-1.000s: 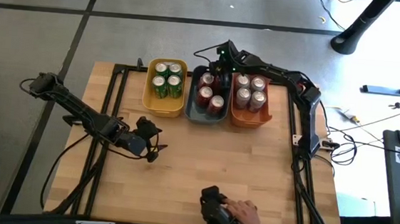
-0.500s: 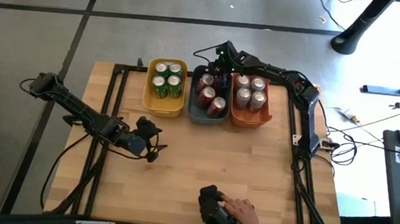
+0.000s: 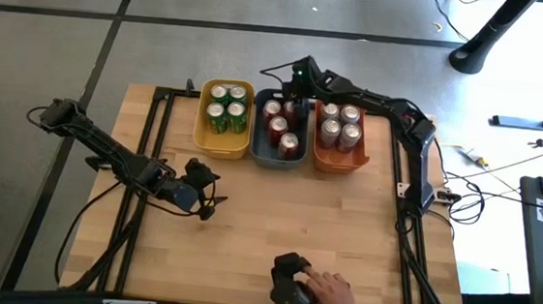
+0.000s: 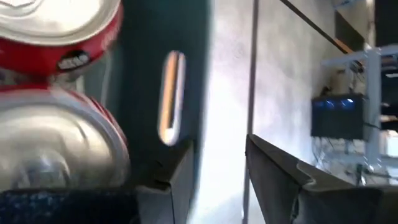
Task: Sort soda cans
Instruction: Move the blue bin to the top middle of the table
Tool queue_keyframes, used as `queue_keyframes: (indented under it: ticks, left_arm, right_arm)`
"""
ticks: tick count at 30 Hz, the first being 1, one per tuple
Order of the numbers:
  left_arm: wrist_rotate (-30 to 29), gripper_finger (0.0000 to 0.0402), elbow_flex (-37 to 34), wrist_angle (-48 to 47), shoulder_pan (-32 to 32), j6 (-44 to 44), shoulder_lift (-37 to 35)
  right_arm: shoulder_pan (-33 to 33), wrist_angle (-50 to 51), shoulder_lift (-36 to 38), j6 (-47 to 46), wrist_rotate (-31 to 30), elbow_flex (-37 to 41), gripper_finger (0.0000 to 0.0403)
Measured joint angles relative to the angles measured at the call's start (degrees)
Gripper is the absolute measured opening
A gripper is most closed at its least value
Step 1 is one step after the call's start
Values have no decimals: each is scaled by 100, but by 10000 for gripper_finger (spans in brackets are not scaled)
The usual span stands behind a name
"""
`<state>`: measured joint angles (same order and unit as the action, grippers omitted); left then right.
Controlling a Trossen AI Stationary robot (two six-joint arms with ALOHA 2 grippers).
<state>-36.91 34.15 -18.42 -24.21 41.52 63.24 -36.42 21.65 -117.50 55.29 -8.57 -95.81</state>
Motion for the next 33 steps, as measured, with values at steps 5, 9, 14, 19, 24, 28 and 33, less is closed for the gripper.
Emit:
queue_keyframes:
  ticks: [5, 9, 14, 19, 24, 28, 33]
  left_arm:
    - [0, 335, 0, -17, 0, 0, 2]
    - [0, 335, 0, -19, 0, 0, 2]
    - [0, 335, 0, -19, 0, 2, 0]
    - [0, 335, 0, -16, 0, 34, 1]
    - [0, 335, 0, -9, 0, 68, 0]
    - [2, 335, 0, -16, 0, 72, 0]
    - [0, 335, 0, -16, 0, 25, 0]
  right_arm:
    - [142, 414, 483, -209, -353, 0, 147]
    - [363, 964, 998, -904, -102, -8, 147]
    - [919, 2148, 1463, -2205, 1495, -15, 147]
    - [1843, 2765, 1394, -3276, 2566, -15, 143]
    - [2827, 2851, 1044, -3767, 1835, -9, 103]
    - [3204, 2829, 786, -4090, 1355, -9, 41]
    - [3174, 2634, 432, -4311, 1070, -9, 13]
